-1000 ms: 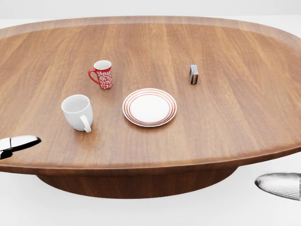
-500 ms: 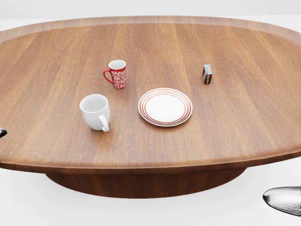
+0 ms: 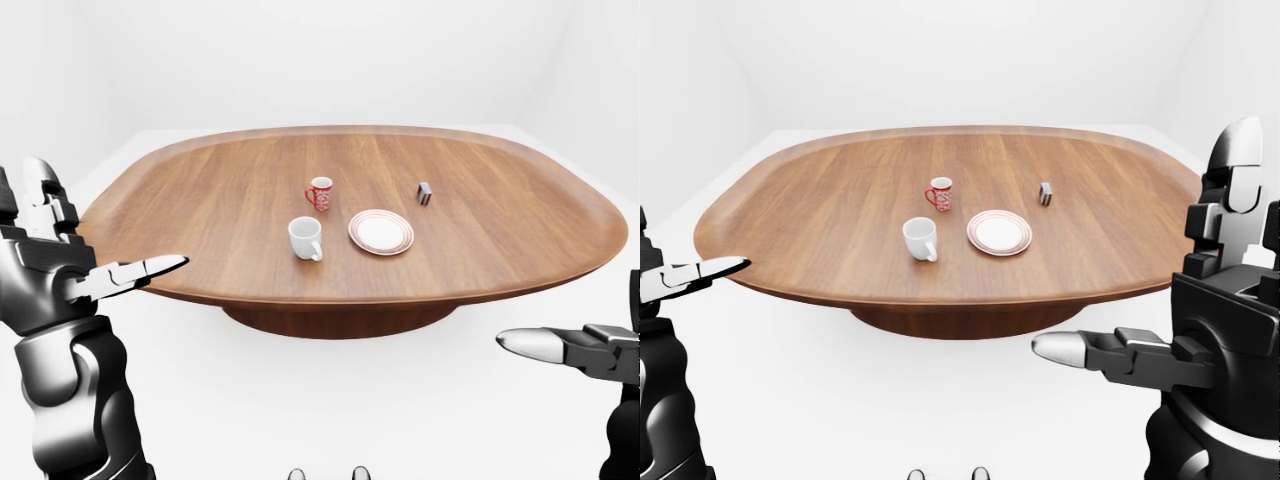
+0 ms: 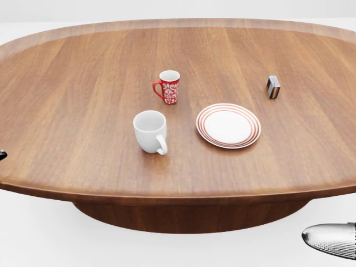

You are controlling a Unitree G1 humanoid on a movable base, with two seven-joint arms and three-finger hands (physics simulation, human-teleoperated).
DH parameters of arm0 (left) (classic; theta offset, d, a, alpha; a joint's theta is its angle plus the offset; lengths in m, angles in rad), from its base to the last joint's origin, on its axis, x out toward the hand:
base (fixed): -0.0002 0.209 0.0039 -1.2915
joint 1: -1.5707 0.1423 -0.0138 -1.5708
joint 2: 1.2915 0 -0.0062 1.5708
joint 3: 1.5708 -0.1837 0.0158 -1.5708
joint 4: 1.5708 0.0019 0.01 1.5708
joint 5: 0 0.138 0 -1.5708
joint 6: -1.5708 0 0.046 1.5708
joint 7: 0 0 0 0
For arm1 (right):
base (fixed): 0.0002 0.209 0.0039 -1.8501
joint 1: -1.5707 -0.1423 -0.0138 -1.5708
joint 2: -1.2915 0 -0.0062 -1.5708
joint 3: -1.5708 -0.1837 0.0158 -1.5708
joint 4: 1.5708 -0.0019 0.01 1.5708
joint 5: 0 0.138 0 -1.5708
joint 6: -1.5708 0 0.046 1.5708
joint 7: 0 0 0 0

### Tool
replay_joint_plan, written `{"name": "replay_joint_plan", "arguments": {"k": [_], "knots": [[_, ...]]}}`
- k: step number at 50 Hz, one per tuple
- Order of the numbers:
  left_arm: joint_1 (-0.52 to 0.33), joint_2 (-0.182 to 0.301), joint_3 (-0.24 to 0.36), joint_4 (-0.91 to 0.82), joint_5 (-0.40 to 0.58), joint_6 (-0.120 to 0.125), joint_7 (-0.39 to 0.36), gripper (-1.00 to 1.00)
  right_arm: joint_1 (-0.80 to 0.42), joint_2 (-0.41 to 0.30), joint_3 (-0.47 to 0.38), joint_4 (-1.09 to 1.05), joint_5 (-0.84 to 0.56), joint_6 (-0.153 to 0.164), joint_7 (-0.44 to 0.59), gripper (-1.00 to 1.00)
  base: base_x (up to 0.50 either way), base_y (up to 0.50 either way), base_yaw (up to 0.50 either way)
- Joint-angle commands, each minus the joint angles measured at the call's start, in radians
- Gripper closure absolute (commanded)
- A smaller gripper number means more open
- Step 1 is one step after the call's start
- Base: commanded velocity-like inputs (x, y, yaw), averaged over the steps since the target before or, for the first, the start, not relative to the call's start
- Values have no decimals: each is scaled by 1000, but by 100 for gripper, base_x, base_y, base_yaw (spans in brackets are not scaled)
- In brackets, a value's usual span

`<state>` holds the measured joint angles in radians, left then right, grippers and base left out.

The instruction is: Put the white mug on the plate.

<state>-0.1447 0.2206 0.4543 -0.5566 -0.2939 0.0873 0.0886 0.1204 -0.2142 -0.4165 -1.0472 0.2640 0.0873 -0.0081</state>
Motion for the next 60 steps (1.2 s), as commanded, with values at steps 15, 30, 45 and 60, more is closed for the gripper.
{"name": "replay_joint_plan", "arguments": {"k": [15,30,45,60], "knots": [[29,-26,-48,40,14,0,-4,-100,-27,31,29,0,-32,0,33,-100,0,32,0],[34,-31,-54,50,22,0,-8,-100,-29,63,35,0,-64,0,64,-100,28,0,0],[35,-32,-55,45,23,0,-9,-100,-30,78,40,0,-85,0,84,-100,37,0,0],[35,-32,-55,48,23,0,-10,-100,-29,84,38,0,-91,0,95,-100,37,0,0]]}}
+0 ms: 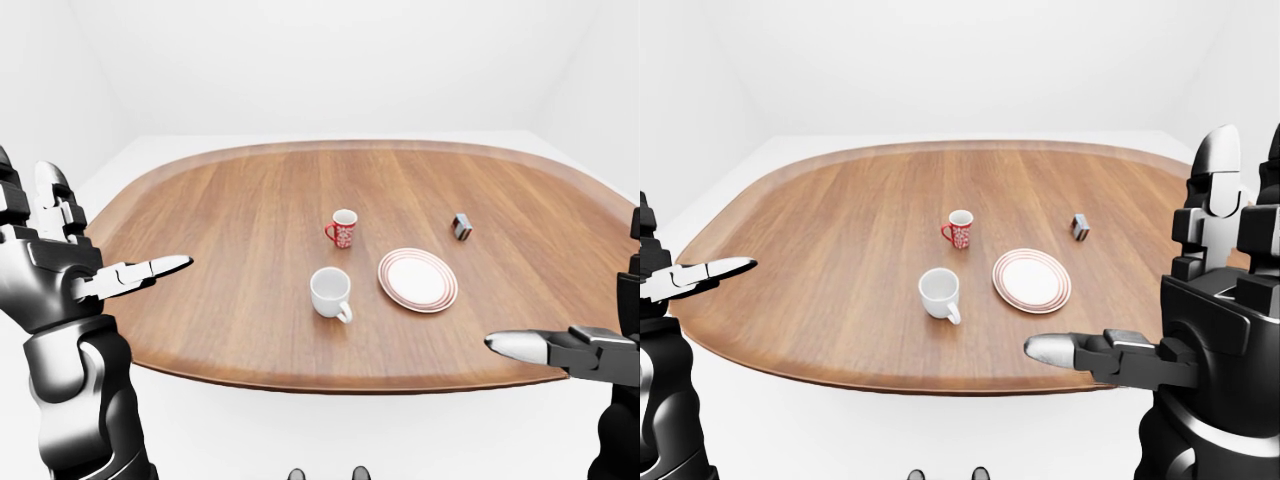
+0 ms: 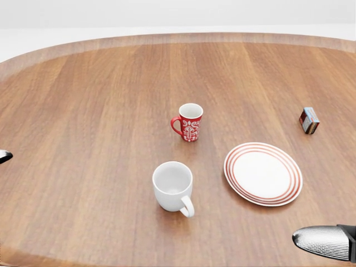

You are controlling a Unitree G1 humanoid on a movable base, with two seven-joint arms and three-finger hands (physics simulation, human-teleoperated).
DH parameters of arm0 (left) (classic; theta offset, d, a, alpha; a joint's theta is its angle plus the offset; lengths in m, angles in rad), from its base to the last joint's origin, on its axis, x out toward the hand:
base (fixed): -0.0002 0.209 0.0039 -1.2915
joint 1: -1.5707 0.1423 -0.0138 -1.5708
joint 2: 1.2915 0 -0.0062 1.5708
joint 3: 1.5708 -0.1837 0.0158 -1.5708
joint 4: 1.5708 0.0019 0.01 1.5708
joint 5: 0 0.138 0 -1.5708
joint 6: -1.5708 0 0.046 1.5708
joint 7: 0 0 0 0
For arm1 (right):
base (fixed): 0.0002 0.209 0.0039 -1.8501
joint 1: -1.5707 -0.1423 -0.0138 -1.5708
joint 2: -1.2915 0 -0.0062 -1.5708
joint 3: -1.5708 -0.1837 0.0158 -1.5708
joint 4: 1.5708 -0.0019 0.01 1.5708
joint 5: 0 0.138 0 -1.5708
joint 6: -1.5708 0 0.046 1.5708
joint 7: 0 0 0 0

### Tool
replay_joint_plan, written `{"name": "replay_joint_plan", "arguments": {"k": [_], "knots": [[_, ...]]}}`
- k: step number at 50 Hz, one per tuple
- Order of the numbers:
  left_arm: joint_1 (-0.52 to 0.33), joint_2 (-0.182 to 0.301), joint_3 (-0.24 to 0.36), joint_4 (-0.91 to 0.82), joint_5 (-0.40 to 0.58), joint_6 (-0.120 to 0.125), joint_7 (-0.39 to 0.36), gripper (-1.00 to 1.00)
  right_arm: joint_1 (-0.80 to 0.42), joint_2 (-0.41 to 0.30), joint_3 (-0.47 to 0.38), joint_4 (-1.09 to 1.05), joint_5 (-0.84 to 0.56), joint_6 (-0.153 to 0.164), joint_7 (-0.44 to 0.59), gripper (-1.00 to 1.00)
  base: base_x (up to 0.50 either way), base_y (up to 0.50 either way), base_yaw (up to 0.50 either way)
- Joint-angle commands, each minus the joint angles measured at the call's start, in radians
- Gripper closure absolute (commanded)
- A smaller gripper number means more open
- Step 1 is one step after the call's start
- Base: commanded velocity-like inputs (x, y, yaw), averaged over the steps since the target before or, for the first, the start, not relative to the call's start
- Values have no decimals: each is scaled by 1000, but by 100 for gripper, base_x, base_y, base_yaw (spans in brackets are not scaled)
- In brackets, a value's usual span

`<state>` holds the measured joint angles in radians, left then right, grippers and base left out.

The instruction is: Put the white mug on the plate.

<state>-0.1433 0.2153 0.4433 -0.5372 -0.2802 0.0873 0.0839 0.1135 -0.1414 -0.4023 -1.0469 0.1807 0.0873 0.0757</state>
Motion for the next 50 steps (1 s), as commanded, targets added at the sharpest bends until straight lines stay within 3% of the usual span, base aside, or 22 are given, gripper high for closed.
{"name": "replay_joint_plan", "arguments": {"k": [1,10,34,42,50], "knots": [[33,-27,-44,29,9,0,-6,-100,-21,11,25,0,-9,0,11,-100,37,0,0],[33,-27,-46,28,11,0,-5,-100,-19,-3,28,0,7,0,-4,-100,37,0,0],[35,-29,-45,27,12,0,-7,-100,-19,52,40,0,-74,0,51,-100,35,0,0],[35,-31,-51,35,18,0,-7,-100,-118,14,185,0,-248,0,85,-100,0,0,0],[36,-31,-50,32,16,0,-8,-100,-426,-98,456,85,-629,0,270,-100,0,0,0]]}}
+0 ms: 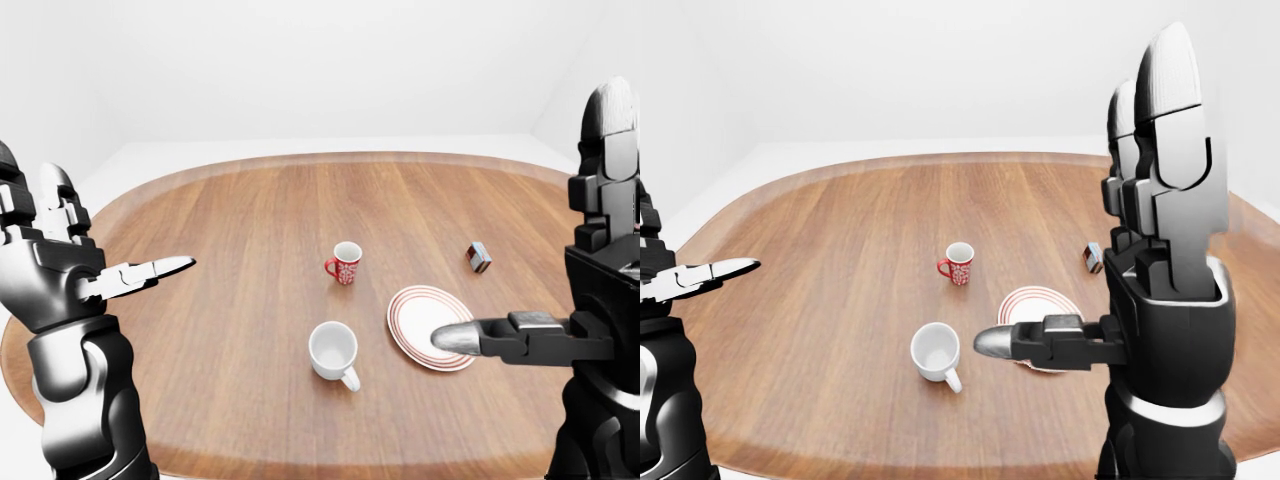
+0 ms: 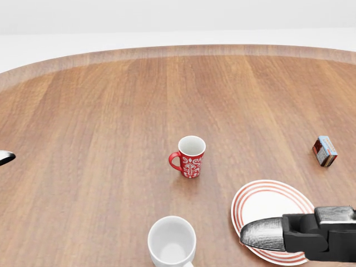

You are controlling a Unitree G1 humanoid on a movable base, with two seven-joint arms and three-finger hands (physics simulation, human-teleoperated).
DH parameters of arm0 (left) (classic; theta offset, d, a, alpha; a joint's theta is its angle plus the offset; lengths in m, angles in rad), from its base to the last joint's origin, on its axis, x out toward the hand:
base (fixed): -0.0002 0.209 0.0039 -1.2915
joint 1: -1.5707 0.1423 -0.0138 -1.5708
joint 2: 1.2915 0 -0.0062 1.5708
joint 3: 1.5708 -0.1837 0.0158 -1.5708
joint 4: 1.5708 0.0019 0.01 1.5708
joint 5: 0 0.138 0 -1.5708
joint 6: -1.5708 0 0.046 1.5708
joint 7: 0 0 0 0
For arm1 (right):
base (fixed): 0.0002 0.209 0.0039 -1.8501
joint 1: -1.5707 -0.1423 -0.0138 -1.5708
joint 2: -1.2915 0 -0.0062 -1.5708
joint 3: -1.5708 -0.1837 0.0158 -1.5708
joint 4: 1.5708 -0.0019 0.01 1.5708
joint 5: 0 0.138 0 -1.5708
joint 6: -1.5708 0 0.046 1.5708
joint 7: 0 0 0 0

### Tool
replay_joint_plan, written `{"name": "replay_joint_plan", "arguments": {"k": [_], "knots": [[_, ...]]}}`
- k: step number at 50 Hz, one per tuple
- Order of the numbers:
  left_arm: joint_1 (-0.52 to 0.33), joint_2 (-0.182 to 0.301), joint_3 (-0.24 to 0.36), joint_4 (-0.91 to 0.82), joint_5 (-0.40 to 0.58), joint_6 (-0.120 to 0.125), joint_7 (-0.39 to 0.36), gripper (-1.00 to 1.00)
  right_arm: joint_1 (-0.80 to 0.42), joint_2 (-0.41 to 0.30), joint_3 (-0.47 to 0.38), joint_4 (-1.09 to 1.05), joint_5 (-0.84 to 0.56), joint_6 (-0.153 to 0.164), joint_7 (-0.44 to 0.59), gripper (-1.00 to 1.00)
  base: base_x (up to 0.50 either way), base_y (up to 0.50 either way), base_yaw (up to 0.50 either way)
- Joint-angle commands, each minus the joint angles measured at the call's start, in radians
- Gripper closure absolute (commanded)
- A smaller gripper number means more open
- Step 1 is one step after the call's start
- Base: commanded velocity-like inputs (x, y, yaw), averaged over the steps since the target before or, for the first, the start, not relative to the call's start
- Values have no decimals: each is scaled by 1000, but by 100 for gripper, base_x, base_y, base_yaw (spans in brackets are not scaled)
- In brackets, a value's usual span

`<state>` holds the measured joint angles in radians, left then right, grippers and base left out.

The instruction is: Put the white mug on the plate.

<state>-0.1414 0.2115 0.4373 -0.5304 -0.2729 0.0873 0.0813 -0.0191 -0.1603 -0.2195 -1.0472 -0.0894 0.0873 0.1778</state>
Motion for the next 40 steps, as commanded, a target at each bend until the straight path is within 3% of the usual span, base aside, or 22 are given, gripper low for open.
{"name": "replay_joint_plan", "arguments": {"k": [1,5,10,17,25,32,40], "knots": [[35,-28,-44,25,10,0,-5,-100,-323,-68,279,111,-398,0,198,-100,0,0,0],[33,-27,-44,28,9,0,-5,-100,-506,-58,354,327,-601,0,366,-100,0,0,0],[30,-26,-44,35,8,0,-4,-100,-667,43,351,693,-801,0,520,-100,0,0,0],[24,-22,-45,41,6,0,-2,-100,-884,93,313,1082,-948,0,520,-100,0,0,0],[22,-23,-50,53,7,0,-2,-100,-1110,116,306,1544,-975,0,520,-100,0,0,0],[27,-28,-59,56,16,0,-6,-100,-1121,148,333,1713,-1037,0,520,-100,0,0,0],[32,-32,-65,61,27,0,-8,-100,-1010,183,375,1756,-1166,0,520,-100,0,0,0]]}}
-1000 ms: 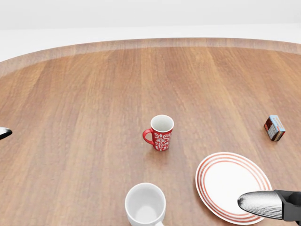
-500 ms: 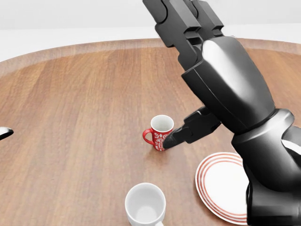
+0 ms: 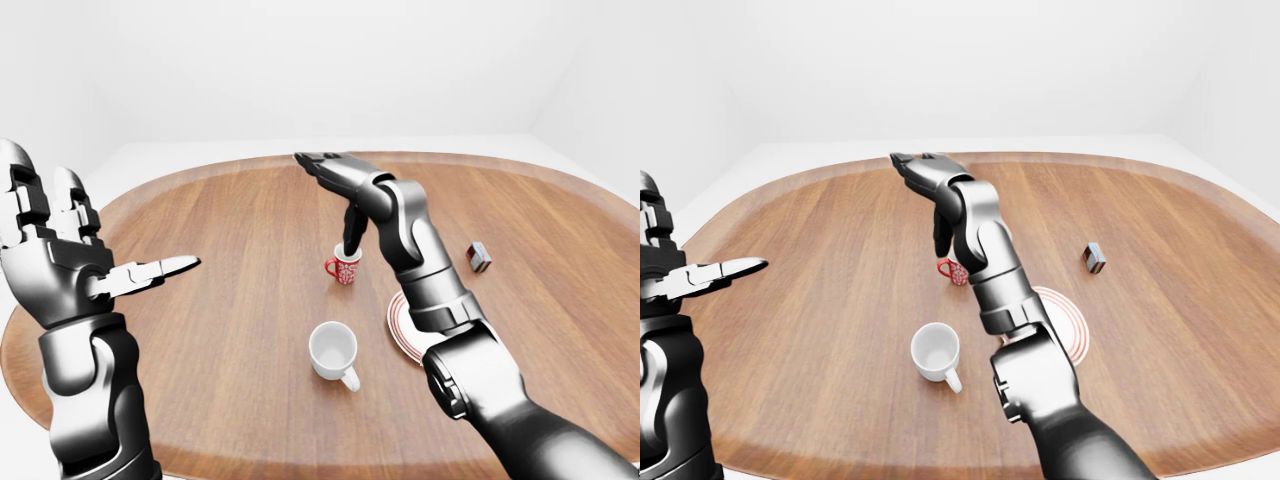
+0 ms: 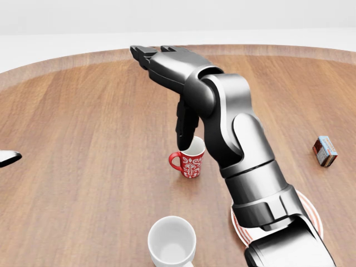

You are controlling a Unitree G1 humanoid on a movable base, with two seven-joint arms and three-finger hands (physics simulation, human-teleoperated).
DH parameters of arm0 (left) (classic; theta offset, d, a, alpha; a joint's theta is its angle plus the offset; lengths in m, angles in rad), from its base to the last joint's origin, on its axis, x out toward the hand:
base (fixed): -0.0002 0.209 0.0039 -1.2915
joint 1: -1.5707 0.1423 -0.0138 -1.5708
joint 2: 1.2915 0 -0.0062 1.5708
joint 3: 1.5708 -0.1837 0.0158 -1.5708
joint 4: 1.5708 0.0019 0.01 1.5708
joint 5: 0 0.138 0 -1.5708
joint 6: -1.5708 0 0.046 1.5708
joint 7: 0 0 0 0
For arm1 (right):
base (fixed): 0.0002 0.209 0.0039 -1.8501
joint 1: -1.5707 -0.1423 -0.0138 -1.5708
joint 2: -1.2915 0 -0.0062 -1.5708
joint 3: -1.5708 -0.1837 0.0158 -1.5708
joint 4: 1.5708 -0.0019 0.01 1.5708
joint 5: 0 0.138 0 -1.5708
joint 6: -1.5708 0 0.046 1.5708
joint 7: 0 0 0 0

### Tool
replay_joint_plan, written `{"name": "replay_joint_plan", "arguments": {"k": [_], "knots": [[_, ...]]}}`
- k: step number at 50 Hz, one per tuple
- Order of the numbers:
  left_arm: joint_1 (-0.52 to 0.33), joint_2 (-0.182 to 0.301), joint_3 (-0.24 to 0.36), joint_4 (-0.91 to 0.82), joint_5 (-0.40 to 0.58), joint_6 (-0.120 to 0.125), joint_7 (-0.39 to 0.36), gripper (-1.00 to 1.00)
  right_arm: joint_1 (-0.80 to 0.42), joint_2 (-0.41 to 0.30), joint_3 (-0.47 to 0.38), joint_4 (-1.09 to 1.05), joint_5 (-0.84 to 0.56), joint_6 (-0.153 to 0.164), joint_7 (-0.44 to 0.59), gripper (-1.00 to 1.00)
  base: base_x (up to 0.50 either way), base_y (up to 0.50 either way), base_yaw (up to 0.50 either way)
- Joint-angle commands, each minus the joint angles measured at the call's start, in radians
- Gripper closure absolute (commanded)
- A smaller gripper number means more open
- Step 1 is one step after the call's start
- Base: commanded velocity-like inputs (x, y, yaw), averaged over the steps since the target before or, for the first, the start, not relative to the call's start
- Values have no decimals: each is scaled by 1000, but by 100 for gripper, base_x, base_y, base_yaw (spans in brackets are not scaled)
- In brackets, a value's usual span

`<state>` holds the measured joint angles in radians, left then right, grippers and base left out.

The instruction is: Put the white mug on the plate.

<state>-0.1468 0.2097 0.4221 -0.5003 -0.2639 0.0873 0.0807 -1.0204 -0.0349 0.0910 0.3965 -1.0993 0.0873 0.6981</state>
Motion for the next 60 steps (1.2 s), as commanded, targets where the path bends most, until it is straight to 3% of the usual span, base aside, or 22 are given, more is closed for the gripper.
{"name": "replay_joint_plan", "arguments": {"k": [1,15,35,60], "knots": [[36,-31,-48,32,16,0,-7,-100,16,65,74,309,-170,0,0,-100,0,0,0],[40,-34,-50,33,20,0,-11,-100,232,128,104,164,-330,0,0,-100,0,0,0],[39,-33,-49,41,20,0,-11,-100,319,174,123,310,-350,0,0,-100,0,0,0],[41,-34,-52,49,23,0,-11,-100,436,199,156,260,-362,0,0,-100,0,0,0]]}}
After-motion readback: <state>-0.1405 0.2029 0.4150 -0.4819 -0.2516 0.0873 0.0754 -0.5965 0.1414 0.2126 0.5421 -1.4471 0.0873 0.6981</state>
